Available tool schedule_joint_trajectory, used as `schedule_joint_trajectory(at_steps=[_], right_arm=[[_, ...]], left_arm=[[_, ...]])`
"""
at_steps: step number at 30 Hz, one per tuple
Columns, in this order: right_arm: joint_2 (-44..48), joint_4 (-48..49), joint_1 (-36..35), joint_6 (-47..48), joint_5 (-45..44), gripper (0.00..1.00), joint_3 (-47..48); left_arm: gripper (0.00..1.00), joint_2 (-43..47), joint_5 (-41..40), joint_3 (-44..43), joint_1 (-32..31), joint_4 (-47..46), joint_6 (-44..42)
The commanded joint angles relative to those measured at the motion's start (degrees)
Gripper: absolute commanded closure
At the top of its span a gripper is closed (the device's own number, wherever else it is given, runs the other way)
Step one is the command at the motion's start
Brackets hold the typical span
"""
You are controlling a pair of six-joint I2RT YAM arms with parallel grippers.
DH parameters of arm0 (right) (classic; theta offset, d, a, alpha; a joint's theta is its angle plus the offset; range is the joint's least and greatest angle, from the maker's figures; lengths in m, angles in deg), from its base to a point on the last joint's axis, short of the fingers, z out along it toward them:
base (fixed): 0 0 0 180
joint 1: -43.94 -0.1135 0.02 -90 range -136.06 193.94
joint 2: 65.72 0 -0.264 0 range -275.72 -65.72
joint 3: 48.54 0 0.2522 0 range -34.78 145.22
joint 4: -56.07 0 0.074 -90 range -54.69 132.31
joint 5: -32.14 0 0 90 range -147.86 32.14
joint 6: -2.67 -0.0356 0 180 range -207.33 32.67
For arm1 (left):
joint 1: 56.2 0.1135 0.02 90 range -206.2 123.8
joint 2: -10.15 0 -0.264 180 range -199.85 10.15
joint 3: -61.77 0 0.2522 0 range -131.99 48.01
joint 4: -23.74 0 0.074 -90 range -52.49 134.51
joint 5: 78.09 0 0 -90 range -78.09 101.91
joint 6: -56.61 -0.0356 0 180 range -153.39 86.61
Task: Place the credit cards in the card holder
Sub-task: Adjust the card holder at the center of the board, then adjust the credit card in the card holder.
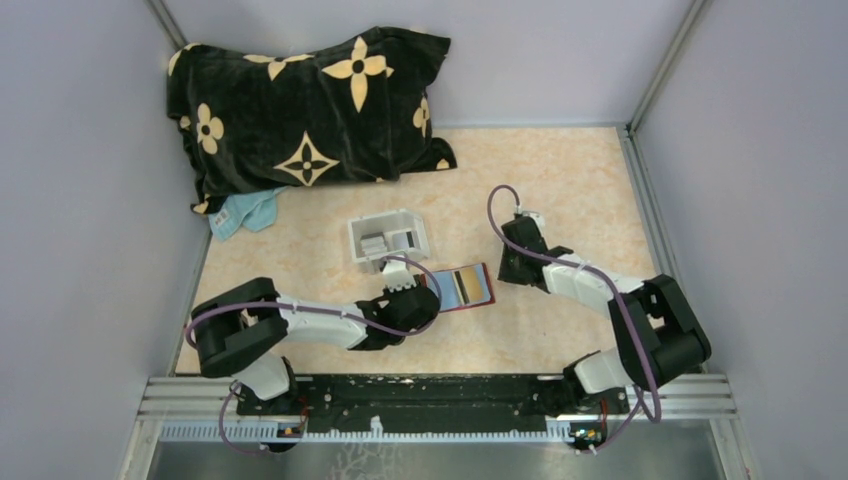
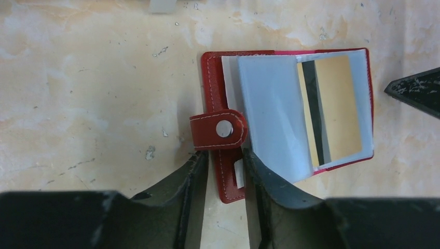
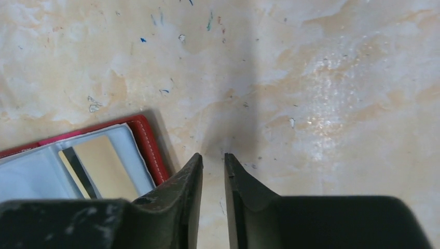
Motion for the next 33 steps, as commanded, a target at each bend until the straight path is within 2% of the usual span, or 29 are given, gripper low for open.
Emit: schedule_joint_trajectory(at_steps=[1,4,9,17,21,24,33], right_arm=[[4.53,-3.44,-1.04,3.68,-4.12,0.73,3.25],[5.32,-4.81,-3.89,5.53,-4.65,0.64,4.81],[4.81,-7.22,-8.83,6.93,-5.47,0.49,7.47],[0.52,-7.37,-13.89,8.23,-6.01,0.42,9.88],[-2.33,-7.64,-15.60,8.52,-6.85,0.28,11.42],[-3.88,-7.65,-16.88,8.52,-7.23,0.27,12.10],[-7.72,-9.13,-19.50,8.21,-9.34,0.26,14.02]], left_arm=[[0.54,-0.45,2.73,1.17,-0.91,10.94,0.99],[0.46,0.47,2.20,1.01,-1.08,11.10,0.80],[0.44,1.40,0.95,0.56,-1.25,13.02,1.26],[0.51,4.00,-1.36,1.51,-1.93,17.24,4.53],[0.56,5.67,-1.95,2.53,-2.19,17.24,5.19],[0.60,6.30,-2.40,3.11,-2.34,16.87,5.12],[0.61,7.21,-2.13,5.13,-2.48,14.98,5.40]])
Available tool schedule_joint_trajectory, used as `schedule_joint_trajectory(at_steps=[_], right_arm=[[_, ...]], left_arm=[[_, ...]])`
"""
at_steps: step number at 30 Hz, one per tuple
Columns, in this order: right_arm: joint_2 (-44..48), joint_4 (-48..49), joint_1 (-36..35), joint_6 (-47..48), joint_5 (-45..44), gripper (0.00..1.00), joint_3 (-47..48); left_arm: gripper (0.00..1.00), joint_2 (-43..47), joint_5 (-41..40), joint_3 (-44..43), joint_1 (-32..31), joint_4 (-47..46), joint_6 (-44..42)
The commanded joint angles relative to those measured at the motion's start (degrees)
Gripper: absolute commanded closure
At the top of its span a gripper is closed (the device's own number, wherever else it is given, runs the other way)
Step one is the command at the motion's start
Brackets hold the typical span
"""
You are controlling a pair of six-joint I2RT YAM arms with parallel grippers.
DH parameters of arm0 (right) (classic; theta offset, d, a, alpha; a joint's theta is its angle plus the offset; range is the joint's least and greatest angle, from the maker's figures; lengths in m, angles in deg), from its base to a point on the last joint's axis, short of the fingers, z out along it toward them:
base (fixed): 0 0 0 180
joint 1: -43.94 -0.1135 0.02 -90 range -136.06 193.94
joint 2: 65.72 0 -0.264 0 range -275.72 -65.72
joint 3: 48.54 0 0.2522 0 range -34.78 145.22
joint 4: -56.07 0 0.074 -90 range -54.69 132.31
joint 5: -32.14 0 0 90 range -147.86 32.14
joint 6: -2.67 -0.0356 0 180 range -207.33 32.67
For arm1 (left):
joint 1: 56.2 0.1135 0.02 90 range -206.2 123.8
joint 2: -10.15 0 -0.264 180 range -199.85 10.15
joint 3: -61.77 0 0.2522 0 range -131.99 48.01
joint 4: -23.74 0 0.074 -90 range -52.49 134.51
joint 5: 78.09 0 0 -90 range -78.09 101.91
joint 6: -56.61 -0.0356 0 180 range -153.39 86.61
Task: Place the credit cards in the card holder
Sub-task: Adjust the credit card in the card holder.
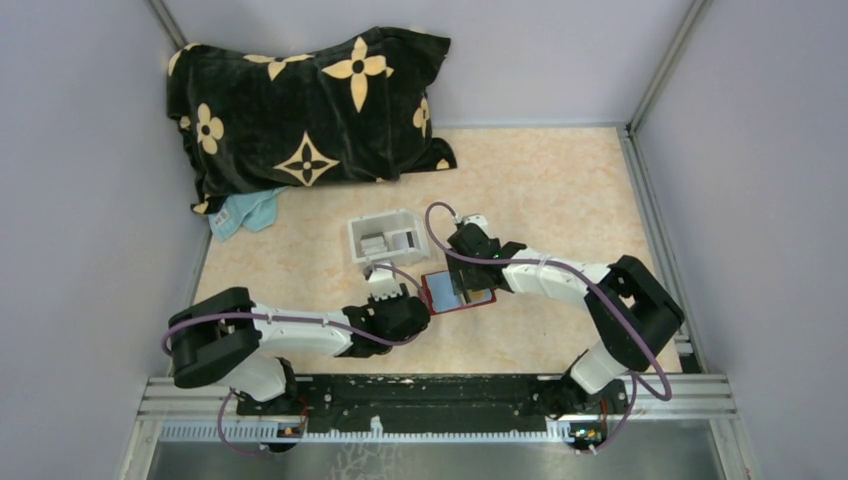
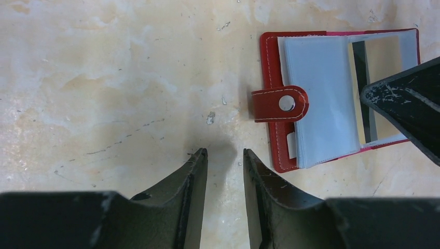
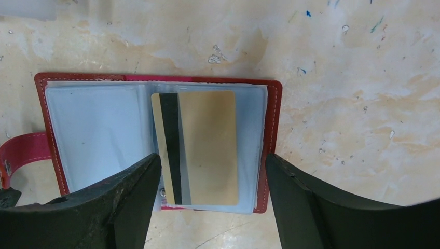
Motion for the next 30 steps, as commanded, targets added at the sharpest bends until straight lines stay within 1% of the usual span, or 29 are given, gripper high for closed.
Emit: schedule_joint_trajectory(at_steps=[1,16,22,30], right_arm=[[-1.51,-0.28,-1.83,0.24,-2.36,0.26,3.21],[-5.15,-2.13,-3.45,-1.26,-5.63,0.25,3.49],[-4.32,-2.92,-3.54,-1.82,-8.38,0.29,3.42],[-3.80,-2.87,-3.50,-2.36,-8.96,0.36,3.11]], left_arm=[[0.61,0.14,0.93,2.44,-0.37,2.99,0.48],[0.61,-0.40,2.15,3.49,-0.32,-0.09,-0.29],[0.61,-1.00,2.52,3.49,-0.50,-0.69,-0.39],[0.61,-1.47,2.79,3.55,-0.54,-0.88,-0.25]])
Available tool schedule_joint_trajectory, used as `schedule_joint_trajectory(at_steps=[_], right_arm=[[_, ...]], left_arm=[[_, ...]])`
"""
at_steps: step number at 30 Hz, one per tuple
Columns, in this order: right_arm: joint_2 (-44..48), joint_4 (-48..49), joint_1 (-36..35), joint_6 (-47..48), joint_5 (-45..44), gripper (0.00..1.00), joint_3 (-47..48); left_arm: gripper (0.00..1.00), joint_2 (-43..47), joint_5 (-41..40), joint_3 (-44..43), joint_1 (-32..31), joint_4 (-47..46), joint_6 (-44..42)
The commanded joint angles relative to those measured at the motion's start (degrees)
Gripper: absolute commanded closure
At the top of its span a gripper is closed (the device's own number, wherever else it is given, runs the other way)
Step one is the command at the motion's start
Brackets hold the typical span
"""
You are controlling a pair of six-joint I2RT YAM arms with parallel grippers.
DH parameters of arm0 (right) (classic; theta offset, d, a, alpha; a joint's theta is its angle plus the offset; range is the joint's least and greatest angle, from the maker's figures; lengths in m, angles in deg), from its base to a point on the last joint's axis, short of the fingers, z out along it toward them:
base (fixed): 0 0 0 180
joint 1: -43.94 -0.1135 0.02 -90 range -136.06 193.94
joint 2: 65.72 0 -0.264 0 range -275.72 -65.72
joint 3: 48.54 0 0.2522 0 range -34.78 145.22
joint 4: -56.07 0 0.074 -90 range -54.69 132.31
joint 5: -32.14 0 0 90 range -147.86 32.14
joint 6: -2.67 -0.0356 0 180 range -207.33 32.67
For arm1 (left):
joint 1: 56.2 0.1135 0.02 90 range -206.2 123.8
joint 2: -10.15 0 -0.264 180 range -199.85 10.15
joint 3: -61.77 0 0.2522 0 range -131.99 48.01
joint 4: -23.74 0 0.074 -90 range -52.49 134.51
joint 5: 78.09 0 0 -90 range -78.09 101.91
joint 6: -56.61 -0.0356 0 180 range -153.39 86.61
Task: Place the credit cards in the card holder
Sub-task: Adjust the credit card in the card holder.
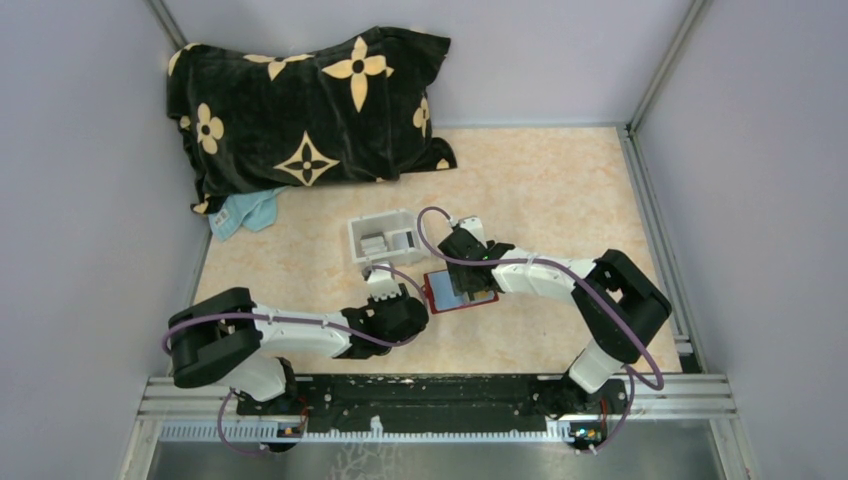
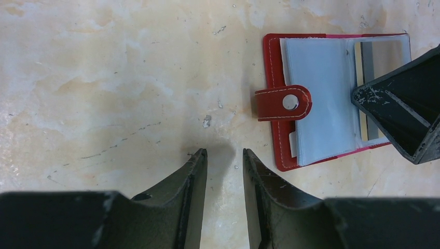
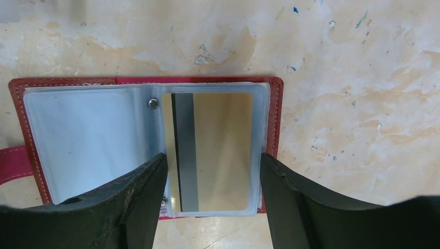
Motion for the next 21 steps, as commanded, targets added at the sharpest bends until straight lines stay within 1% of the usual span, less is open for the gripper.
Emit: schedule_joint_trajectory(at_steps=[1,10,13,17,21], right_arm=[[0.32,-0.51,-0.58,-0.75,-2.58,0.36,1.06],[1.32,-0.53,-0.58,-1.13,-3.33,0.46,1.13],[1.44,-0.33,-0.61,-1.16,-3.12,0.46,1.29],[1.67,-0.23,-0.59,-0.73,-2.52,0.31,1.59],[2.67,-0.37,-0.59,-0.41,-2.94,0.23,2.01]], left_arm=[[0.61,-1.67,2.75,1.91,-0.42,2.78,-0.21],[0.61,-1.36,2.33,1.91,-0.69,3.29,0.06],[0.61,-0.93,2.18,1.91,-0.63,3.61,0.19],[0.59,-0.27,1.71,1.83,-0.65,4.11,0.15],[0.53,0.62,1.42,1.57,-0.76,4.50,-0.13]])
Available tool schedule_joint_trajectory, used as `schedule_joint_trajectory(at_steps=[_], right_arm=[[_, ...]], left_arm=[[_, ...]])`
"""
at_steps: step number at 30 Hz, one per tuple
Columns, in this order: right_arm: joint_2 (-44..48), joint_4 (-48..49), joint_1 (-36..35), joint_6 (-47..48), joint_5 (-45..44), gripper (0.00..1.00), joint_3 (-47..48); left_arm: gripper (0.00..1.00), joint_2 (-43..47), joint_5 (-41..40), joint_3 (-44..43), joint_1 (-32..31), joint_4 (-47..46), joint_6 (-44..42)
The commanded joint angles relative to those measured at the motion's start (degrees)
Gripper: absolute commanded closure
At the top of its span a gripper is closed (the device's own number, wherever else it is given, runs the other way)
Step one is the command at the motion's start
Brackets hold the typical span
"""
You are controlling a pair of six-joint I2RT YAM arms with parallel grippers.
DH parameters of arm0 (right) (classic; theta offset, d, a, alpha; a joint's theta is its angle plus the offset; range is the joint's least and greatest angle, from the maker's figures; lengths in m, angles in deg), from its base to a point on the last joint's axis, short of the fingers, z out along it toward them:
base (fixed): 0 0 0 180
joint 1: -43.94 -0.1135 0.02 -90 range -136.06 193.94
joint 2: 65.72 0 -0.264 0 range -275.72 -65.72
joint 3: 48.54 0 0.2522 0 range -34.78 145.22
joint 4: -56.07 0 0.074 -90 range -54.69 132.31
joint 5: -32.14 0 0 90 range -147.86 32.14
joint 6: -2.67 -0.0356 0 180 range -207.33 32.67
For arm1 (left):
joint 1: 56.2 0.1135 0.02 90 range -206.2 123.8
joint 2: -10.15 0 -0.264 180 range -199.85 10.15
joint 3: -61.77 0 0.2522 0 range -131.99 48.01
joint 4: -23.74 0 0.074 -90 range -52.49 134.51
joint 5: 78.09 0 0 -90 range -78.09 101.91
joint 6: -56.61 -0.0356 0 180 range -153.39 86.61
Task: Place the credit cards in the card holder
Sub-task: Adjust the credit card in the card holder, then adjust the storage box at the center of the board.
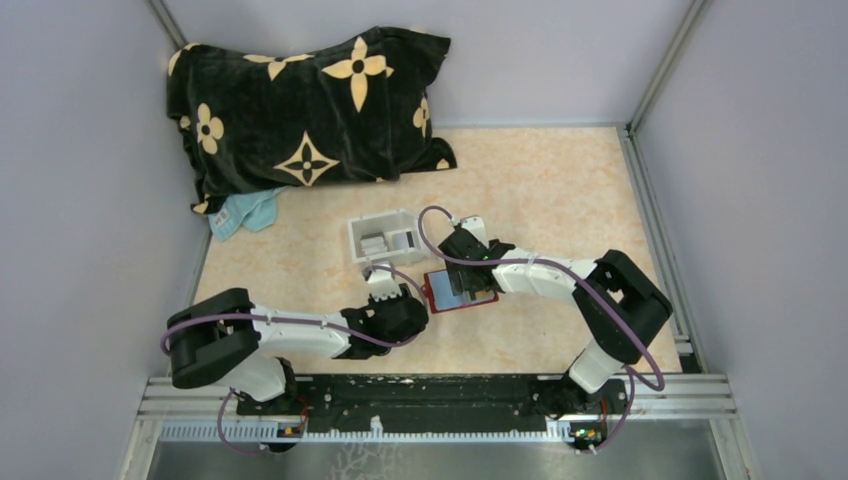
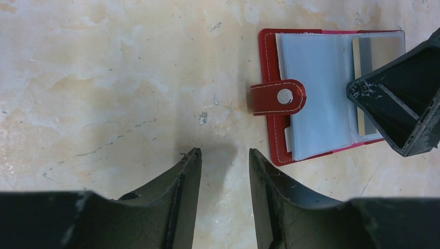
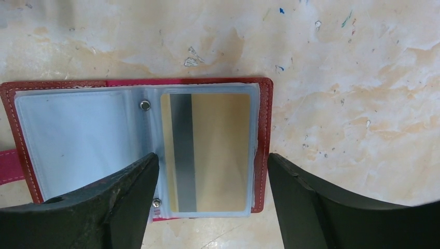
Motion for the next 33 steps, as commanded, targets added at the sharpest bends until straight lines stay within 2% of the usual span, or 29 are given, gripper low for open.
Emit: schedule_joint_trajectory(at_steps=[1,9,16,20,22,25,27,30,33], right_arm=[[2.76,-0.04,-0.59,0.42,-1.38,0.22,2.23],[6.05,-1.70,-0.59,1.98,-2.61,0.20,5.32],[8.03,-1.68,-0.59,5.54,-1.94,0.24,13.31],[5.15,-2.13,-0.59,9.30,-2.22,0.27,21.01],[2.89,-1.67,-0.59,11.14,-1.16,0.29,24.79],[-2.07,-1.40,-0.59,12.40,1.08,0.32,30.71],[-6.09,-1.73,-0.59,13.62,3.78,0.33,34.95],[-10.61,-1.42,-0.59,15.38,6.82,0.34,40.24],[-14.70,-0.63,-0.63,16.98,8.99,0.35,44.59]], left_arm=[[0.52,0.65,1.37,1.54,-0.48,4.64,-0.23],[0.46,5.60,-2.26,-0.84,-0.52,11.22,0.06],[0.34,16.35,-11.23,-5.99,-0.51,27.52,5.68],[0.18,21.79,-18.04,-6.31,-0.17,30.57,6.72],[0.15,23.02,-20.30,-7.41,0.60,32.93,7.75],[0.09,23.18,-23.01,-9.56,2.14,43.76,17.15],[0.07,22.88,-23.65,-10.15,3.49,48.49,22.66],[0.06,22.32,-22.55,-10.91,7.41,48.74,22.05],[0.07,21.02,-17.42,-11.05,14.27,47.26,20.77]])
